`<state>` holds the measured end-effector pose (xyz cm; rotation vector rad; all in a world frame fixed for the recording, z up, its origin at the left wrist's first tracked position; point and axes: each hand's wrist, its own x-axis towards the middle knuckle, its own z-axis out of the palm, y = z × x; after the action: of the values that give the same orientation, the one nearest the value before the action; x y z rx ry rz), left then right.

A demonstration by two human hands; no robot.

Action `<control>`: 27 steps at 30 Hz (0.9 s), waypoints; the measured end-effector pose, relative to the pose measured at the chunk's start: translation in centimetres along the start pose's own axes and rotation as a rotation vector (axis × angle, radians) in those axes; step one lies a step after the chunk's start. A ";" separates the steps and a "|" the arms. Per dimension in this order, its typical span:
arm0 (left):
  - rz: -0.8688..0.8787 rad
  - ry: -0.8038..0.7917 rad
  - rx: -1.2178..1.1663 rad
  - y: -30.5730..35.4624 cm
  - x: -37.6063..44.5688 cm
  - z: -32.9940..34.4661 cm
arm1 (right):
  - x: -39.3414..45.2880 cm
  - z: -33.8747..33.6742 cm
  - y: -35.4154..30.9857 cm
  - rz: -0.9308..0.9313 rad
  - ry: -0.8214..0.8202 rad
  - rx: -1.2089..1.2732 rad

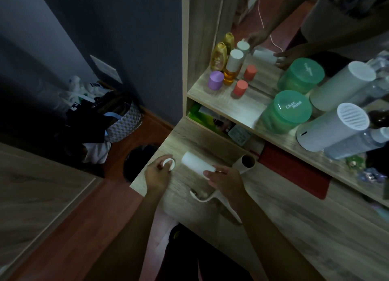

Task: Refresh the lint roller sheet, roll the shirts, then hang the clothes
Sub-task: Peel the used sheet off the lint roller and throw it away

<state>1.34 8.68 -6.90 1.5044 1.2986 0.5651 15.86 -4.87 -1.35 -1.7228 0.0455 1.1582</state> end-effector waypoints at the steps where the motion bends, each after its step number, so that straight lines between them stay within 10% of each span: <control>1: 0.018 -0.011 0.040 -0.2 0.2 0.0 | -0.1 0.0 0.0 0.016 -0.003 0.055; 27: 0.472 -0.285 0.200 3.5 -5.6 1.1 | -1.8 1.0 -1.6 0.278 -0.230 0.503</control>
<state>2.12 3.50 -2.75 1.9971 0.7980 0.5019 15.03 -4.14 1.01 -1.1563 0.4114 1.4006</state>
